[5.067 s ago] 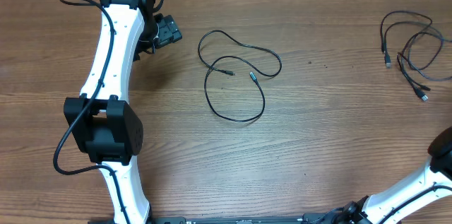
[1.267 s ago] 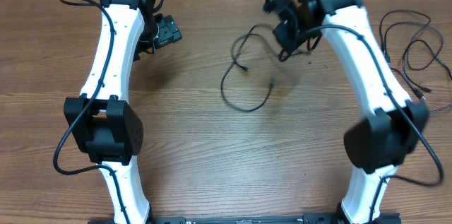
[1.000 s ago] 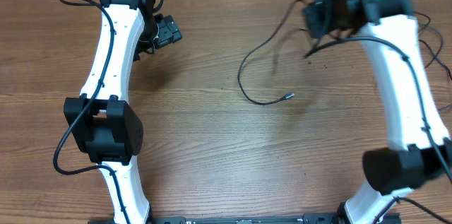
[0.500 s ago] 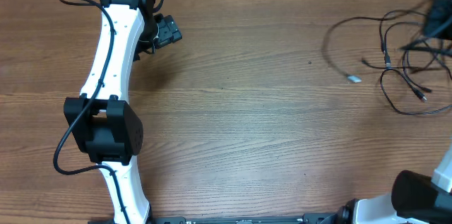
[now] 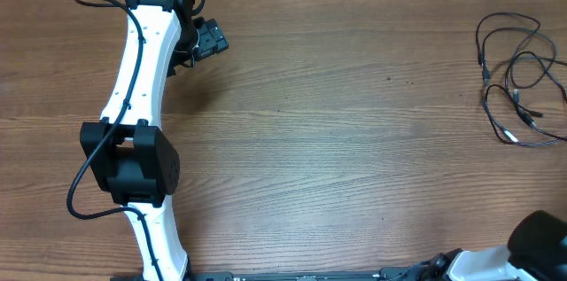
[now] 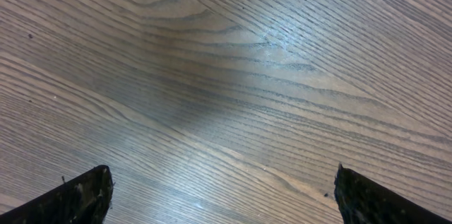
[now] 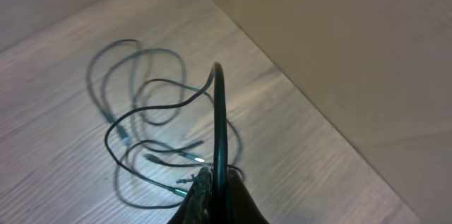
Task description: Untangle cables
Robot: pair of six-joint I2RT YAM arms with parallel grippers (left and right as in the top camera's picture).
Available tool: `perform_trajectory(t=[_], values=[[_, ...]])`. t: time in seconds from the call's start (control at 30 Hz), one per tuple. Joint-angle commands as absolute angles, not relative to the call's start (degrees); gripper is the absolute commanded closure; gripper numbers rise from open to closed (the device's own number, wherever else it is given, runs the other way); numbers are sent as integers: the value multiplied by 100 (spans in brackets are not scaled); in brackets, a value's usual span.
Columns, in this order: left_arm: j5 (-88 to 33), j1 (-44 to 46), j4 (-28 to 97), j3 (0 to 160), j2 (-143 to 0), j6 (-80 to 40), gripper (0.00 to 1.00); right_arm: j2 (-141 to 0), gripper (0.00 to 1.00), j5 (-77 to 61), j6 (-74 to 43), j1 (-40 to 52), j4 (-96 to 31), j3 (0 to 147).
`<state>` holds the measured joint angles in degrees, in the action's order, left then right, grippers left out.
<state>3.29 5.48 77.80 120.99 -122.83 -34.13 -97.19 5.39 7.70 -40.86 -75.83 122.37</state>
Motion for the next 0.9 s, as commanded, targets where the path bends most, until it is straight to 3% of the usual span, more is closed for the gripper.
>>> perform_trajectory(t=[0.0, 0.43, 0.47, 0.5, 0.53, 0.57, 0.6, 0.87], values=[[401, 528, 7771, 12204, -12278, -3321, 0, -10090, 96, 403, 722, -4305, -7494, 12372], [401, 528, 7771, 12204, -12278, -3321, 0, -11354, 96, 268, 274, -4637, -7345, 12372], [401, 528, 7771, 12204, -12278, -3321, 0, -11434, 83, 263, 274, -4637, -7356, 12372], [401, 528, 7771, 12204, -12278, -3321, 0, -11515, 62, 226, 276, -4637, -7358, 12372], [401, 528, 7771, 12204, -12278, -3321, 0, -11594, 35, 123, 276, -4635, -7360, 12372], [401, 528, 7771, 12204, -12278, -3321, 0, -11629, 23, 30, 276, -4635, -7360, 12372], [401, 528, 7771, 12204, -12278, -3321, 0, -11695, 0, -158, 279, -4635, -7367, 12372], [401, 528, 7771, 12204, -12278, -3321, 0, -11756, 0, -2008, 840, -4619, -7404, 12372]])
